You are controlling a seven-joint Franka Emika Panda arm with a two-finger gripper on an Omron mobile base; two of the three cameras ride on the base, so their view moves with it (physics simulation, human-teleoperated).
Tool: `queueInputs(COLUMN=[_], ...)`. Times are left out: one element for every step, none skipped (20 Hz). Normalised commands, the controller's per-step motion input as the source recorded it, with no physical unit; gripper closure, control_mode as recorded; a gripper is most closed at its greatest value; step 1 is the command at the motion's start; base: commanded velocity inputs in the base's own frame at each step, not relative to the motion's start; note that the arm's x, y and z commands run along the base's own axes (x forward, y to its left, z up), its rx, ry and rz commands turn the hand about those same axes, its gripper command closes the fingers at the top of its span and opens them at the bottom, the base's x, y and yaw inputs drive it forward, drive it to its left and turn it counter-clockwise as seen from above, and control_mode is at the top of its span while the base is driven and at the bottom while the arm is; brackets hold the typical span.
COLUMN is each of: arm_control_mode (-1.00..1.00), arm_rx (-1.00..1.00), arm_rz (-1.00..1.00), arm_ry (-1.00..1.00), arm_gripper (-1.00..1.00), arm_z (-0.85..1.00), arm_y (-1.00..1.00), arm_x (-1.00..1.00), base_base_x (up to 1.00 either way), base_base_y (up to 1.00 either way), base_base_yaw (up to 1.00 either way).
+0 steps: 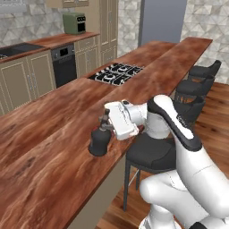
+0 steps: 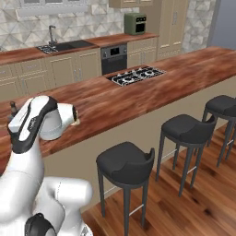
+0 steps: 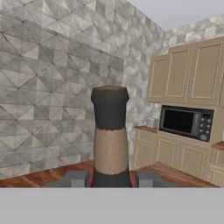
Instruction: Get the candle and the liquor from the cabinet and move them to the dining counter.
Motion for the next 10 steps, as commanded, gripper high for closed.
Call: queueInputs(arm_control_mode=[-1.0, -1.0, -1.0, -1.0, -1.0, -1.0, -1.0, -1.0, -1.0, -1.0], arm_rx=[0.08, 0.06, 0.03, 0.0, 0.0, 0.0, 0.0, 0.0, -0.02, -0.03], arm_rz=[0.07, 0.06, 0.04, 0.02, 0.01, 0.0, 0.0, 0.0, 0.0, 0.0], arm_ry=[0.0, 0.0, 0.0, 0.0, 0.0, 0.0, 0.0, 0.0, 0.0, 0.0], arm_gripper=[1.0, 1.0, 1.0, 1.0, 1.0, 1.0, 1.0, 1.0, 1.0, 1.0], arm_z=[-0.16, -0.16, -0.17, -0.11, -0.11, -0.16, -0.18, -0.18, -0.18, -0.15], arm_y=[0.0, 0.01, 0.03, 0.05, 0.04, 0.05, 0.05, 0.04, 0.05, 0.09], arm_x=[0.73, 0.7, 0.66, 0.58, 0.56, 0.54, 0.5, 0.46, 0.41, 0.39], base_base_x=[0.0, 0.0, 0.0, 0.0, 0.0, 0.0, 0.0, 0.0, 0.0, 0.0], base_base_y=[0.0, 0.0, 0.0, 0.0, 0.0, 0.0, 0.0, 0.0, 0.0, 0.0], base_base_yaw=[0.0, 0.0, 0.0, 0.0, 0.0, 0.0, 0.0, 0.0, 0.0, 0.0])
